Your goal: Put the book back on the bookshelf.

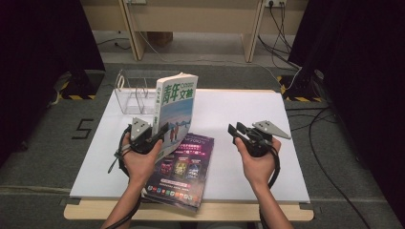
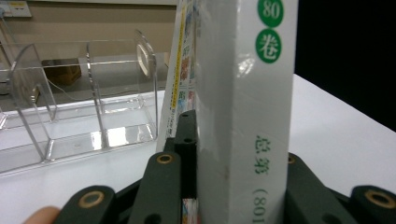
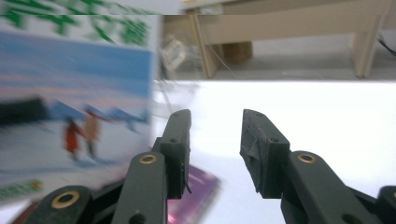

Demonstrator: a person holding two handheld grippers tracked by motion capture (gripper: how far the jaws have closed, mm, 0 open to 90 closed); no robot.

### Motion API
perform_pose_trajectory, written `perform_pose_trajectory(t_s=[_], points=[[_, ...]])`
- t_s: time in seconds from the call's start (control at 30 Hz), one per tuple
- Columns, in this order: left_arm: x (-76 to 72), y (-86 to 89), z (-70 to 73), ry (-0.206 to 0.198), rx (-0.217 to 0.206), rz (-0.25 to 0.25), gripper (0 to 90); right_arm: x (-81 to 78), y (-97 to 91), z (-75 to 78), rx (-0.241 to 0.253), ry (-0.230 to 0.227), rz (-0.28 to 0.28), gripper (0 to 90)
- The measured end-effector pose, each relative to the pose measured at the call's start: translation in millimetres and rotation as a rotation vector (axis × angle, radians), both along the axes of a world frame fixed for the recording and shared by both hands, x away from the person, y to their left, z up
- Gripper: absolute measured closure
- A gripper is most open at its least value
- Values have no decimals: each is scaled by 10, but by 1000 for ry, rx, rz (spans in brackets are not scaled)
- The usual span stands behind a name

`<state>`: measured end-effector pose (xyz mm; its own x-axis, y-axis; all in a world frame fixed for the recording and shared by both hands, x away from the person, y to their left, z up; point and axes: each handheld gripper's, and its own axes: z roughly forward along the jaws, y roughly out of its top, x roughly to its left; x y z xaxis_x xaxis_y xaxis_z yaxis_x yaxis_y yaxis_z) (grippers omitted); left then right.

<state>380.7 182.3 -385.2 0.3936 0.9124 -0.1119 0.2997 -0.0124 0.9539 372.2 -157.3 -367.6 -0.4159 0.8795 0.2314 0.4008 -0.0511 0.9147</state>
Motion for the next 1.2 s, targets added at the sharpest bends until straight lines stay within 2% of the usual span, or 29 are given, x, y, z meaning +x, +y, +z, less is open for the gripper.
perform_pose_trajectory(t_s=[0.1, 0.13, 0.23, 0.37, 0.67, 0.83, 1.0, 1.13, 1.2], points=[[14, 61, 35, -7, -5, 6, 735, -17, -138, -151, -26, 31, -38, 633], [20, 80, 48, -10, -6, 8, 735, -22, -177, -203, -21, 41, -45, 633], [45, 132, 76, -10, 7, 18, 735, -45, -268, -347, -46, 71, -68, 635], [85, 222, 88, -8, -4, 32, 736, -80, -400, -533, -72, 102, -96, 639], [137, 320, 123, -11, -25, 23, 736, -87, -520, -696, -106, 128, -133, 643], [179, 427, 134, -9, -66, 24, 736, -82, -520, -712, -115, 132, -131, 643], [205, 521, 182, -25, -64, 45, 736, -76, -532, -720, -113, 133, -135, 645], [252, 611, 209, -27, -86, 53, 735, -78, -541, -733, -123, 132, -137, 645], [283, 635, 223, -28, -79, 60, 736, -81, -535, -738, -122, 131, -135, 645]])
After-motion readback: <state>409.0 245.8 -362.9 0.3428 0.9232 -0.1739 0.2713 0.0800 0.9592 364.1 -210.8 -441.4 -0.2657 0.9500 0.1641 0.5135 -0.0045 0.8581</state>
